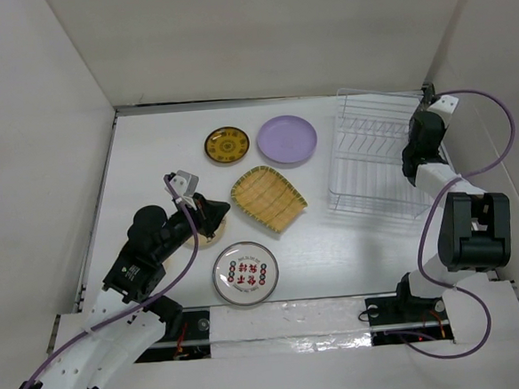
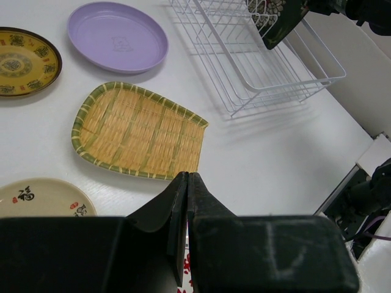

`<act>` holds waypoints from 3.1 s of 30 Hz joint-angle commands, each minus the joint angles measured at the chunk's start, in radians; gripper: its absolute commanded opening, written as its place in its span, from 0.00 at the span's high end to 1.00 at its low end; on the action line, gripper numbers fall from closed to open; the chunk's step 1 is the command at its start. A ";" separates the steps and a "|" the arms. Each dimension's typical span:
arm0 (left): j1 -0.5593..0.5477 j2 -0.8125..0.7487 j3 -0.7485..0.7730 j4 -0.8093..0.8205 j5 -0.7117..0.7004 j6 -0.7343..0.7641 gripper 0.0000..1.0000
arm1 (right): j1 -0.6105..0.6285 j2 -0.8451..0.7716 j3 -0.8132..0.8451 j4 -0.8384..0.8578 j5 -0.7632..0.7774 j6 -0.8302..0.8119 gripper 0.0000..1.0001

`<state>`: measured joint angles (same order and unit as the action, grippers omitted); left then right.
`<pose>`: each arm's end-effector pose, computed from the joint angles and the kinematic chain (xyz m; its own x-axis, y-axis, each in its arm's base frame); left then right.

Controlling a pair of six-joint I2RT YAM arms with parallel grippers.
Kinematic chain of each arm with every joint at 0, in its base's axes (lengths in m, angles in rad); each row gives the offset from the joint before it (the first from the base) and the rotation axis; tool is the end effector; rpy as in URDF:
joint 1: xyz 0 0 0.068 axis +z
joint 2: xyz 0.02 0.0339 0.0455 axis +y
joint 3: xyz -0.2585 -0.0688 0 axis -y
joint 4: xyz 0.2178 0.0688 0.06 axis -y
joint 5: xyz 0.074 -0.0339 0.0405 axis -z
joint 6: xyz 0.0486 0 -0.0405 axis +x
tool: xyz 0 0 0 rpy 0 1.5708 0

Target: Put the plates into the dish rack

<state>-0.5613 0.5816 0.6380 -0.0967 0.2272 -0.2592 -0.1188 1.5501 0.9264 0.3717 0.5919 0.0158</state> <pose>0.1121 -0.0834 0.3228 -0.2147 -0.1600 -0.9635 0.6767 0.6870 -0.2649 0.3316 -0.0669 0.2649 -0.2375 0.0416 -0.9705 0.6387 0.7594 -0.1238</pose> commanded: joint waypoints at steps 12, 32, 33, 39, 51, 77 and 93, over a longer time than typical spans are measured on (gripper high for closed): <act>-0.005 0.034 0.045 0.054 -0.045 -0.009 1.00 | -0.110 -0.130 0.238 -0.214 -0.274 0.295 0.25; -0.005 -0.006 0.152 0.147 -0.394 0.083 0.80 | 0.822 -0.232 0.053 -0.298 -0.644 0.345 1.00; -0.005 -0.012 0.138 0.166 -0.407 0.089 0.78 | 0.859 -0.231 0.025 -0.300 -0.659 0.364 1.00; 0.035 -0.014 0.063 0.192 -0.407 0.109 0.68 | 1.080 -0.226 -0.211 -0.289 -0.685 0.521 0.78; 0.035 -0.002 0.061 0.176 -0.348 0.104 0.65 | 1.104 0.007 -0.336 -0.045 -0.747 0.677 0.41; 0.035 -0.138 0.085 0.121 0.058 0.034 0.64 | 0.670 -0.489 0.237 -0.643 0.037 0.336 1.00; -0.057 -0.336 0.028 0.098 0.001 0.048 0.64 | 0.370 0.034 0.634 -0.317 0.661 -0.526 1.00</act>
<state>-0.6052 0.2501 0.6735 -0.0238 0.2447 -0.2157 0.2607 1.5753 1.4914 -0.1429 1.1320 -0.2810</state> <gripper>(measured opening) 0.353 0.036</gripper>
